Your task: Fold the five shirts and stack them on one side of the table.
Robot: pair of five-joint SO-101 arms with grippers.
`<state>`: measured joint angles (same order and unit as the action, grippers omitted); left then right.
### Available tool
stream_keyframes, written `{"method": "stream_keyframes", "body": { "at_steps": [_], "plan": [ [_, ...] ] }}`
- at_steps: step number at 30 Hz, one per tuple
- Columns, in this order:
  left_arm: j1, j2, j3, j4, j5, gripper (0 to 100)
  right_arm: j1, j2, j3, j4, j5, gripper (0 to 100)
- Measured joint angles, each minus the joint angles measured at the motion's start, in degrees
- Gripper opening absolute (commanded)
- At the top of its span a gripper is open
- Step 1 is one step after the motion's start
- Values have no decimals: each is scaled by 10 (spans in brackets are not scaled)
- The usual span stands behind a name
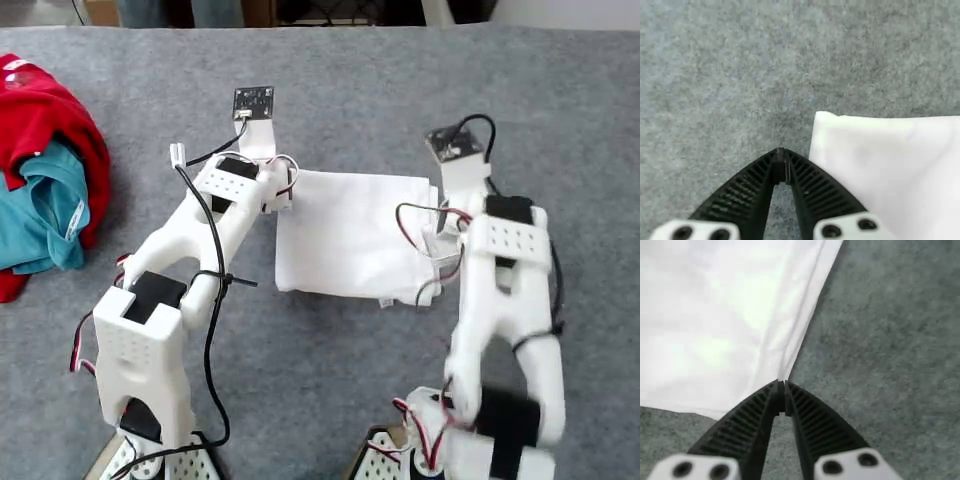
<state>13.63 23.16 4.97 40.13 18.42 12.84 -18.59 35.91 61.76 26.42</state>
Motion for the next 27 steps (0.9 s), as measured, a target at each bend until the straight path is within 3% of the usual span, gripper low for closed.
{"method": "stream_keyframes", "body": {
  "at_steps": [6, 11, 14, 19, 27],
  "plan": [
    [-6, 0, -1, 5, 0, 29, 25, -146, 52, 7, 3, 15],
    [-47, -25, -15, 59, 0, 29, 43, -231, 144, 7, 4, 18],
    [-61, -47, -5, 75, 2, 29, 41, -251, 179, 7, -13, 93],
    [-55, -53, 22, 68, 0, 29, -2, -236, 185, 9, -171, 279],
    [-56, -54, 38, 40, 2, 29, -106, -85, 124, 0, -396, 283]
  ]
}}
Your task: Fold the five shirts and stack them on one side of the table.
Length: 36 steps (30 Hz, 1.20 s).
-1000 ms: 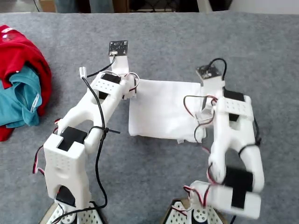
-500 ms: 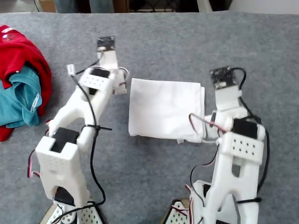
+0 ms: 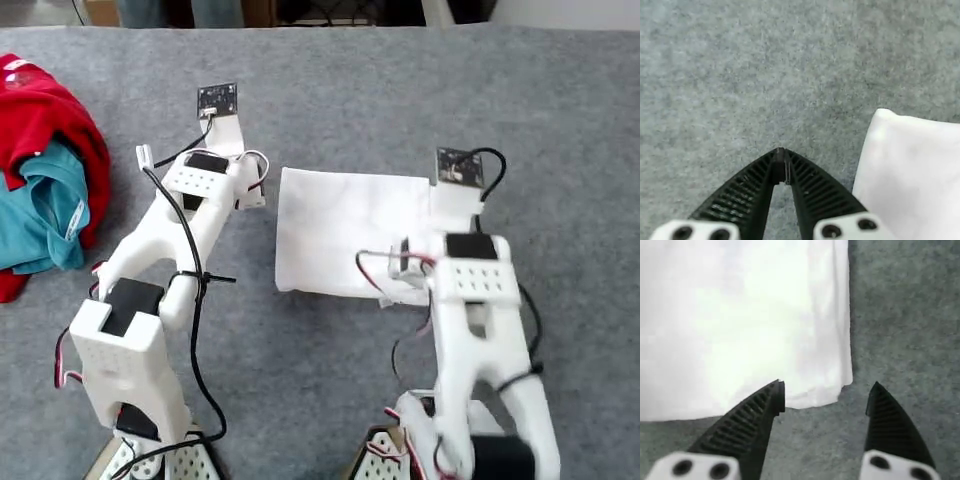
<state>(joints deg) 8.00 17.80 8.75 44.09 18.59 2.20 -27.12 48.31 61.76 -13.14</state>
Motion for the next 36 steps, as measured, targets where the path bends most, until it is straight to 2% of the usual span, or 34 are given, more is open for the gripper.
{"method": "stream_keyframes", "body": {
  "at_steps": [5, 8, 19, 28, 36],
  "plan": [
    [0, 0, 0, 0, 0, 29, -8, 116, -73, -2, -74, 283],
    [0, 0, 0, 0, 0, 29, -9, 167, -107, -3, -91, 282],
    [0, 0, 0, 0, 0, 29, -11, 228, -127, 35, -94, 283],
    [-5, 0, 0, -16, 0, 29, -91, 232, -127, -11, -94, 280],
    [-13, 0, 0, -19, 0, 29, -62, 296, -123, -38, -94, 280]
  ]
}}
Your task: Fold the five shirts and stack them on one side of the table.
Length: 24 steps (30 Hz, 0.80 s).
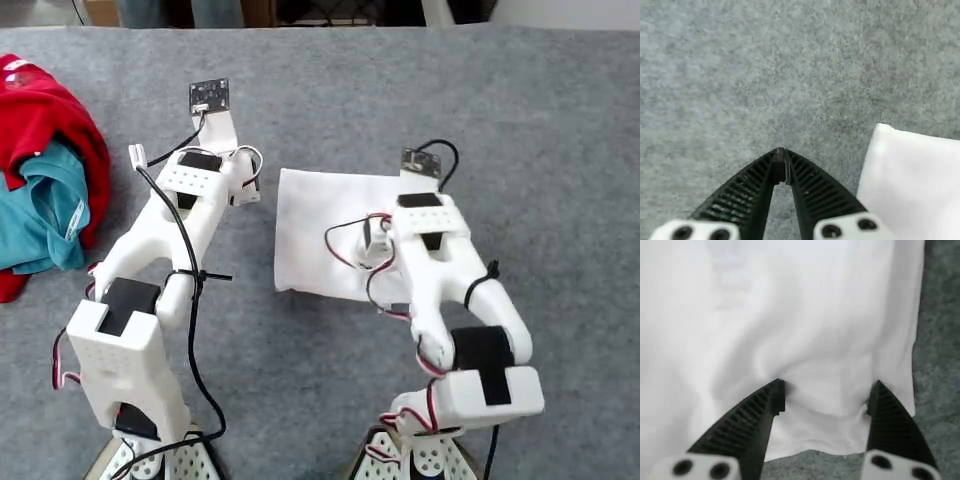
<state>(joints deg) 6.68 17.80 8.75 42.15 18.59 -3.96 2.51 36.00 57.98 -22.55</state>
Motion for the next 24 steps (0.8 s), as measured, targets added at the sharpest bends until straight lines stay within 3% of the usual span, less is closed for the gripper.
{"method": "stream_keyframes", "body": {
  "at_steps": [13, 21, 24],
  "plan": [
    [-3, 0, 0, 0, -1, 29, 25, 48, -10, -34, 0, 270],
    [-3, 0, 0, 0, -1, 29, 21, 92, -59, -11, 34, 60],
    [-3, 0, 0, 0, -1, 29, 23, 107, -84, 7, 34, 30]
  ]
}}
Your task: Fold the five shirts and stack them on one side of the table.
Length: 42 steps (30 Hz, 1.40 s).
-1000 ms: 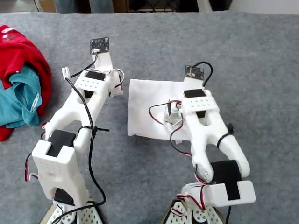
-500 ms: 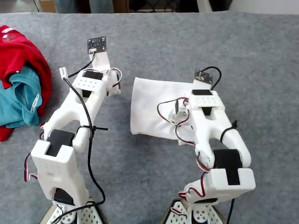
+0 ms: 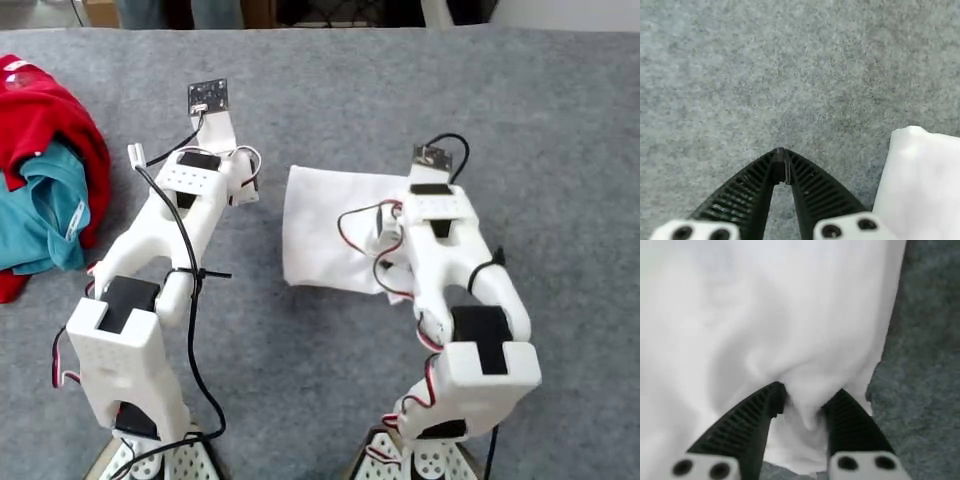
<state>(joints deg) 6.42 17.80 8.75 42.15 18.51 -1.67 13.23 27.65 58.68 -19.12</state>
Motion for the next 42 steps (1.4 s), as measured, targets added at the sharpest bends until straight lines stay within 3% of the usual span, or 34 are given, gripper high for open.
{"method": "stream_keyframes", "body": {
  "at_steps": [19, 35, 42],
  "plan": [
    [0, 0, 0, 0, 0, 29, 4, 45, -166, 157, 26, 15],
    [0, 0, 0, 0, 0, 29, 193, 50, -339, 198, 221, 15],
    [0, 0, 0, 0, 0, 29, 278, 102, -381, 142, 274, 15]
  ]
}}
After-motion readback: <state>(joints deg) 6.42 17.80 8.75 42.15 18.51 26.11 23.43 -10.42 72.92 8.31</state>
